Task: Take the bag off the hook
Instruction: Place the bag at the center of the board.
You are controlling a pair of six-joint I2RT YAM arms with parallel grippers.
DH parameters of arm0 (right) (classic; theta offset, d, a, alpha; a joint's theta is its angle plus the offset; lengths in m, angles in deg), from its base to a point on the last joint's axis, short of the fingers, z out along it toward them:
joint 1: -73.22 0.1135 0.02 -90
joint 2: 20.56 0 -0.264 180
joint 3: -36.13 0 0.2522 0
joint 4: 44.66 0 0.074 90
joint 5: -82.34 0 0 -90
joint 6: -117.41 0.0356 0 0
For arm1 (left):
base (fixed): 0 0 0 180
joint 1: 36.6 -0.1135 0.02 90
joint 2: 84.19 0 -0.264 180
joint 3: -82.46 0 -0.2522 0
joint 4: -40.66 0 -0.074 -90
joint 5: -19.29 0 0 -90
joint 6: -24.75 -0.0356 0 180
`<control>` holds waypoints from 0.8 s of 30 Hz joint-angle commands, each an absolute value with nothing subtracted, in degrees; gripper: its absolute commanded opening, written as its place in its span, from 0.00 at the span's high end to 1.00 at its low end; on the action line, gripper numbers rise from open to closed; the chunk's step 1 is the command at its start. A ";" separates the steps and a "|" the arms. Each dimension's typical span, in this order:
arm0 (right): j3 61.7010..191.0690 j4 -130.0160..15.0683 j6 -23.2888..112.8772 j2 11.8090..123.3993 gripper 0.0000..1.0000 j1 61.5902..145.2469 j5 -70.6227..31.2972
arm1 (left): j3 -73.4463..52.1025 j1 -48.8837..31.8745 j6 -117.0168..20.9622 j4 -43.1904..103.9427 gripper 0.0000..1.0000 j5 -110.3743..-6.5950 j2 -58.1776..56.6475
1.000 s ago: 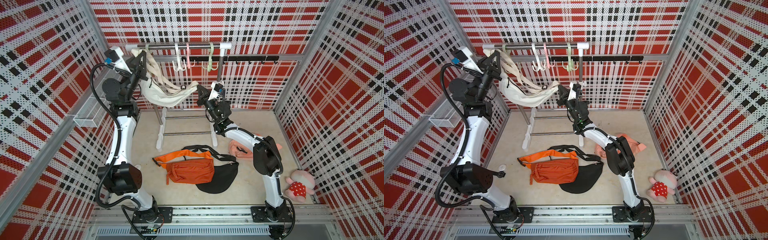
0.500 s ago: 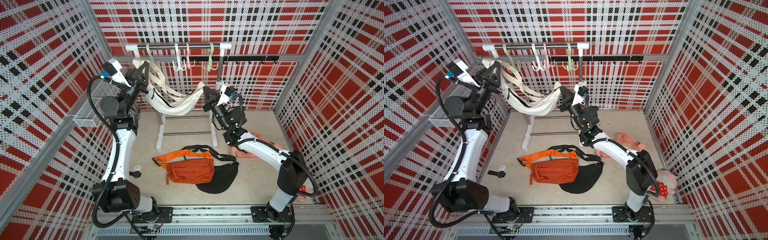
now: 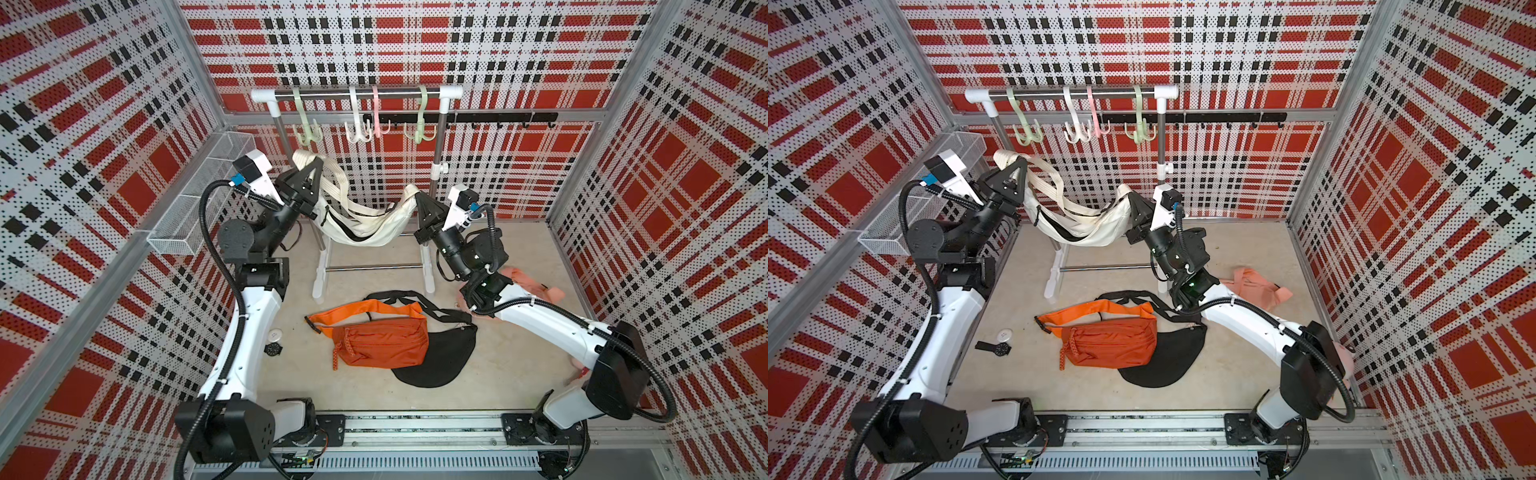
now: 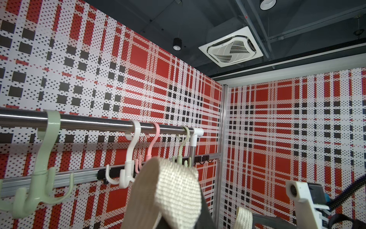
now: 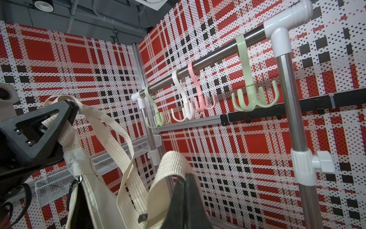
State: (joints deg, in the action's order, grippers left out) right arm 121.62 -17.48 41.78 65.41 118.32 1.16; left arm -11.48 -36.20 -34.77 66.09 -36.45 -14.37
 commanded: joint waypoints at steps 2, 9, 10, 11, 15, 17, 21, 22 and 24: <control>118.73 -22.88 39.56 59.49 1.00 120.62 0.42 | -13.34 -31.52 -41.38 55.97 1.00 -45.07 -20.61; 115.21 -28.53 38.38 56.79 1.00 126.01 3.19 | -26.74 -30.25 -36.81 48.71 1.00 -63.81 -31.07; 115.20 -29.18 38.65 56.78 1.00 126.70 3.02 | -28.04 -30.44 -36.91 46.86 1.00 -65.32 -32.61; 115.39 -29.92 38.74 56.90 1.00 127.38 2.83 | -29.02 -30.38 -37.22 45.18 1.00 -66.73 -33.95; 117.53 -34.56 37.19 58.88 1.00 131.79 2.31 | -32.84 -31.11 -38.54 36.80 1.00 -73.33 -40.23; 117.92 -36.09 36.99 60.14 1.00 134.02 1.51 | -33.63 -31.32 -39.29 32.31 1.00 -76.15 -43.79; 116.49 -36.94 40.96 61.99 1.00 137.35 -1.38 | -34.21 -32.00 -39.40 20.05 1.00 -82.85 -50.19; 116.19 -37.28 41.62 62.29 1.00 138.19 -1.85 | -34.21 -32.41 -38.88 17.05 1.00 -84.23 -51.72; 115.81 -38.23 42.98 63.42 1.00 140.08 -2.75 | -34.72 -33.63 -38.19 11.16 1.00 -86.59 -55.66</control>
State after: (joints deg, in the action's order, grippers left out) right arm 116.57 -36.27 40.75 62.18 138.14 -0.40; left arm -34.48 -32.33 -38.48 22.73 -79.90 -51.49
